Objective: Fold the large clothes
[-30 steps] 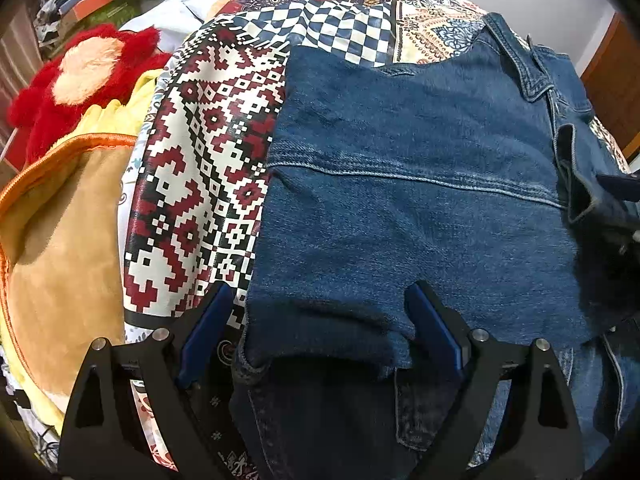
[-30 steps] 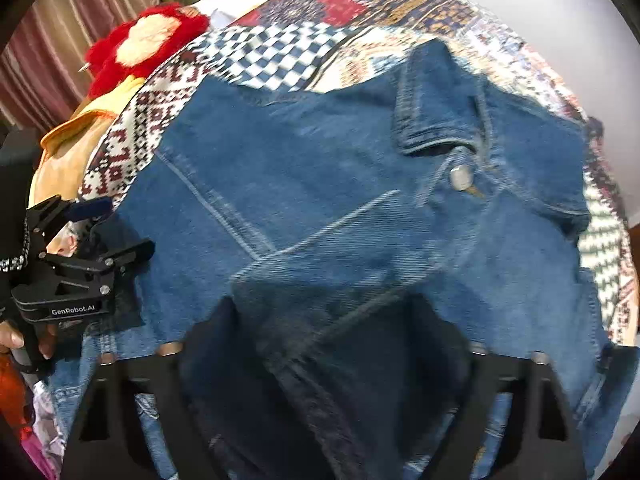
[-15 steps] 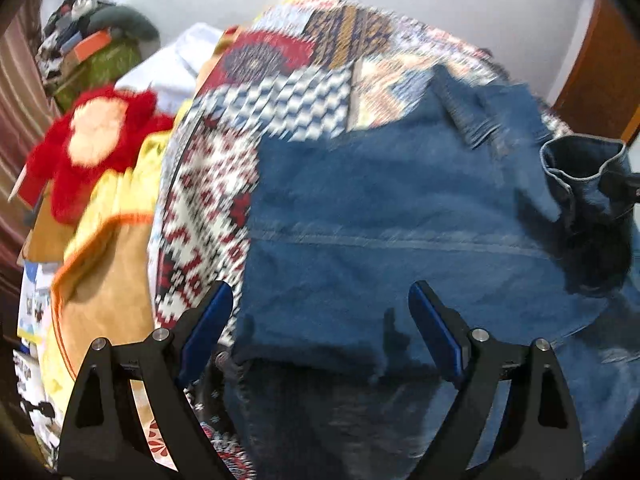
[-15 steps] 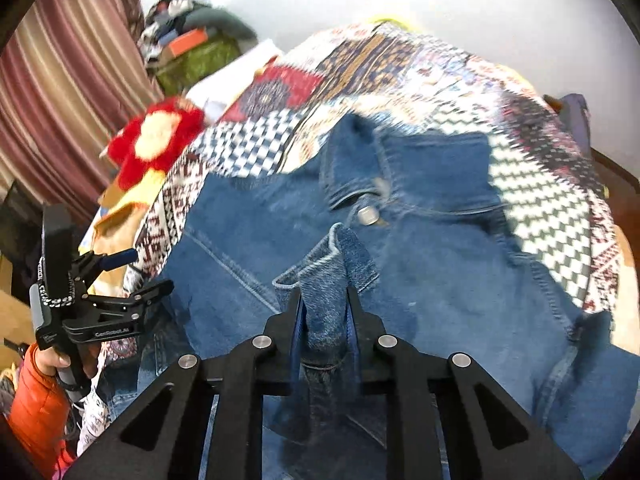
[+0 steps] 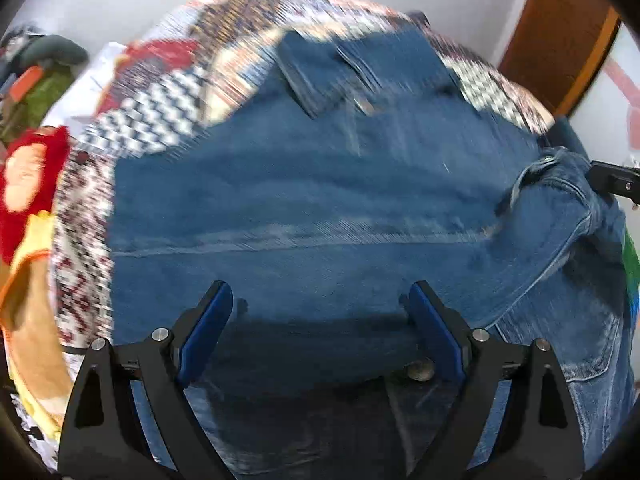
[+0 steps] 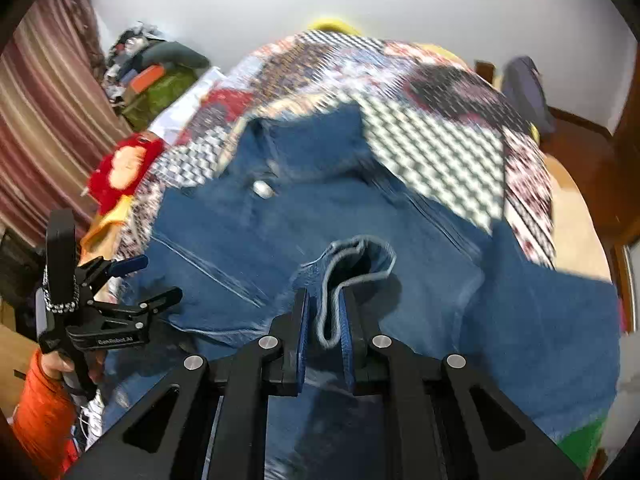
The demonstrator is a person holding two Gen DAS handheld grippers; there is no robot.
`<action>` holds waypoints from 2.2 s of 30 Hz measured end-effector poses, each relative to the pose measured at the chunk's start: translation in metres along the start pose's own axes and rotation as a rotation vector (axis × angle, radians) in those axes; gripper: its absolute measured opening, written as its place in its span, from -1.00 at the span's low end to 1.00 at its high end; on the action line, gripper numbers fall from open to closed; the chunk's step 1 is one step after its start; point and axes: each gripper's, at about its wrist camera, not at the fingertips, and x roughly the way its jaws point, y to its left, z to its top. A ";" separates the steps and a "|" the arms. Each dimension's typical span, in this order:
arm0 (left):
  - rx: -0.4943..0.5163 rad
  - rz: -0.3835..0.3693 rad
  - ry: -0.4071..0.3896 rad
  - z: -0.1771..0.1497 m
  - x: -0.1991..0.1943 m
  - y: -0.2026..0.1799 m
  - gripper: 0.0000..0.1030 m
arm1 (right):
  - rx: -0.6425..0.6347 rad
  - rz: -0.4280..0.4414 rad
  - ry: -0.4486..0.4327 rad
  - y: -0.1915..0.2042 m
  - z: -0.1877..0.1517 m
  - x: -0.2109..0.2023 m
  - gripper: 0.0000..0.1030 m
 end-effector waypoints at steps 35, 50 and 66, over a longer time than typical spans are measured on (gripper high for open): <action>0.001 0.012 0.035 -0.019 0.004 -0.012 0.89 | -0.151 -0.191 0.281 -0.015 -0.043 0.034 -0.75; 0.039 0.050 -0.047 0.014 -0.030 -0.038 0.89 | -0.121 -0.454 0.220 -0.110 -0.073 0.018 -0.75; 0.261 0.000 0.001 0.050 0.000 -0.138 0.89 | 0.042 -0.416 0.117 -0.163 -0.098 -0.040 -0.75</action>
